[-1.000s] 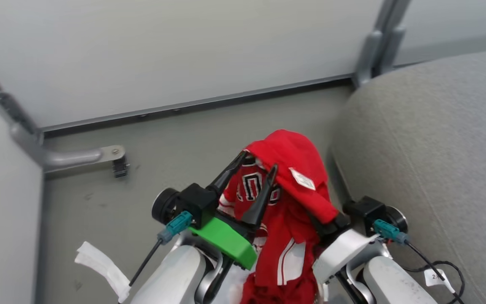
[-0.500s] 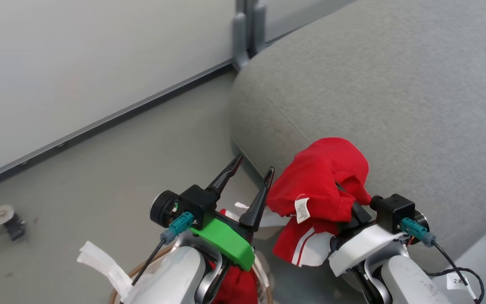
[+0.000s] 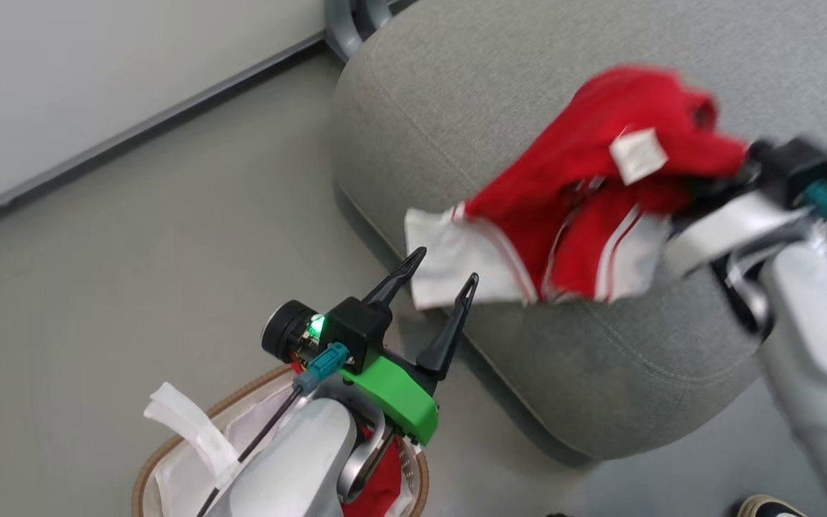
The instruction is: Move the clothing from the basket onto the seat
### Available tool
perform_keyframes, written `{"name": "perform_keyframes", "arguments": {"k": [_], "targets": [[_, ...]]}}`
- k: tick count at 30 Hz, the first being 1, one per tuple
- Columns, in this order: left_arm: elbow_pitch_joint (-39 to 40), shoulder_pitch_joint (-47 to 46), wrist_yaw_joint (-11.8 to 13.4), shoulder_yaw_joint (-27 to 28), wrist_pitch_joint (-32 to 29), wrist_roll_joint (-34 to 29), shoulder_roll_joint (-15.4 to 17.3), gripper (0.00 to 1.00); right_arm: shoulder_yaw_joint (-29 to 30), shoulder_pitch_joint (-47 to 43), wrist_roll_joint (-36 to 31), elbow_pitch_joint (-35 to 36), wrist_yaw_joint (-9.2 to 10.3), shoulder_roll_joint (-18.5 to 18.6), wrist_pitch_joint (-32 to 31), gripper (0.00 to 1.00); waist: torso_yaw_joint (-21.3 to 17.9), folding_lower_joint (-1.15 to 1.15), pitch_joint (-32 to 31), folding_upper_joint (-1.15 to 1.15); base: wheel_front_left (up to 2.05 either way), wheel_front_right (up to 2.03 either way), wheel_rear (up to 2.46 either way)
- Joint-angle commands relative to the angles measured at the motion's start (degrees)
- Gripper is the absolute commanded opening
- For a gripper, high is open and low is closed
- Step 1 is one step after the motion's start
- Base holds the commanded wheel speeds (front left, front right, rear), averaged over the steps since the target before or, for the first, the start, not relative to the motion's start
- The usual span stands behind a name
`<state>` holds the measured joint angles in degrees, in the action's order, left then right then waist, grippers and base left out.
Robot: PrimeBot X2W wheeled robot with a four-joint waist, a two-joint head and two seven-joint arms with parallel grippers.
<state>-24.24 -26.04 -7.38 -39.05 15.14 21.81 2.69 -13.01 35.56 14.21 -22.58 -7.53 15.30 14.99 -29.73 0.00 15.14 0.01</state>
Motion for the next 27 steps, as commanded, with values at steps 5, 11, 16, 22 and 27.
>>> {"name": "perform_keyframes", "arguments": {"k": [5, 11, 16, 22, 27], "targets": [[-0.8, -3.0, -0.2, -0.5, 0.0, -0.9, 1.2, 1.0, 0.7, 11.4, -3.1, -5.0, 0.08, 6.9, 0.3, 0.0, 6.2, 0.0, 7.3, -0.01, 0.0, 0.0, 0.0], [-1.1, -5.2, -0.2, -0.7, 0.0, -1.4, 1.6, 1.0, 1.0, 22.2, -5.0, -12.7, 0.08, 11.9, 0.3, 0.0, 10.3, 0.0, 11.4, -0.01, 0.0, 0.0, 0.0], [-0.9, -6.3, -0.2, -0.5, 0.0, -1.4, 1.2, 1.0, 4.1, 25.5, -8.2, -21.3, 0.08, 13.7, 0.3, 0.0, 13.4, 0.0, 14.2, -0.01, 0.0, 0.0, 0.0], [-1.6, -6.5, -0.2, -0.1, 0.0, -1.4, 1.3, 1.0, 8.7, 19.7, -9.8, -28.4, 0.08, 12.0, 0.3, 1.0, 14.7, 0.0, 15.1, -0.01, 0.0, 0.0, 0.0], [-2.1, -6.6, -0.2, 3.0, 0.0, -1.7, 1.8, 1.0, 11.0, 12.9, -10.9, -30.4, 0.08, 11.4, 0.3, 1.0, 14.9, 0.0, 13.7, -0.01, 0.0, 0.0, 0.0]]}}
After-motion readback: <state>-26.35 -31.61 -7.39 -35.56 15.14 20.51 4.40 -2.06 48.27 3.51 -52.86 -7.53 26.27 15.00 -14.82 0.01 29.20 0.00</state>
